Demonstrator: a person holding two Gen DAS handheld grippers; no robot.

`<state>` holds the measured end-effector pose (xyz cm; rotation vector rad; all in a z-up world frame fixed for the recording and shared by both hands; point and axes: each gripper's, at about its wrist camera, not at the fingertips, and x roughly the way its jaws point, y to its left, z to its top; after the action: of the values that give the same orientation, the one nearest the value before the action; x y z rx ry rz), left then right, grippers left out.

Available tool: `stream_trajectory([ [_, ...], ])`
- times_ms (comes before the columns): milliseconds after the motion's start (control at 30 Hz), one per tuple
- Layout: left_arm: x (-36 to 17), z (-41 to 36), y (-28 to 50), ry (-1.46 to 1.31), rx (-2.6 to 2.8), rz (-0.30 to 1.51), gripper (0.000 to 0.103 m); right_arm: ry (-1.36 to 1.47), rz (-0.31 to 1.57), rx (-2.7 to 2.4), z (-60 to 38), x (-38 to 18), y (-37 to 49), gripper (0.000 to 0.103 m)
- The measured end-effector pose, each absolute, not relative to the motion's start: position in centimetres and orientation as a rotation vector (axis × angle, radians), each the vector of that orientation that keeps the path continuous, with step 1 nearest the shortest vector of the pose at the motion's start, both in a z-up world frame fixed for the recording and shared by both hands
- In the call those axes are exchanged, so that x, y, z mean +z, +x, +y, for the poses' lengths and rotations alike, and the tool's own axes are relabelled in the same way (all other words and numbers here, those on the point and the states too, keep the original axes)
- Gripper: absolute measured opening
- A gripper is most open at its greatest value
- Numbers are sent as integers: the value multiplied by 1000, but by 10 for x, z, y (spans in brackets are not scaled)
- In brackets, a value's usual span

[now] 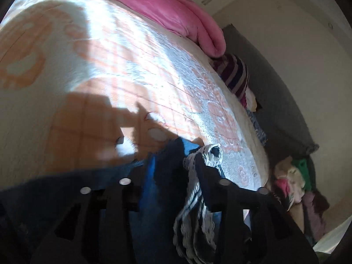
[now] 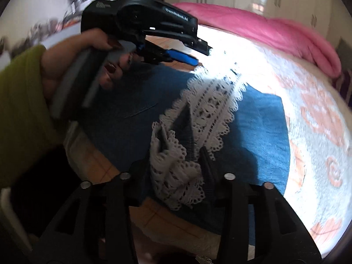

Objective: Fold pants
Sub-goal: 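Fold the lace-trimmed edge over onto the pants with both grippers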

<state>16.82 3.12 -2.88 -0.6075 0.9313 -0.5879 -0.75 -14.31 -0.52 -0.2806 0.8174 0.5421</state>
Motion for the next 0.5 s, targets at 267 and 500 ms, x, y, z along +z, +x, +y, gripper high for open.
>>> stream_trajectory([
  [267,-39,21,161,-639,-594,965,68,-367,746,494,-146,-4,-23,57],
  [500,-44,-23,180,-493,-538,1052,20,-301,815,561,-152,-7,-29,19],
])
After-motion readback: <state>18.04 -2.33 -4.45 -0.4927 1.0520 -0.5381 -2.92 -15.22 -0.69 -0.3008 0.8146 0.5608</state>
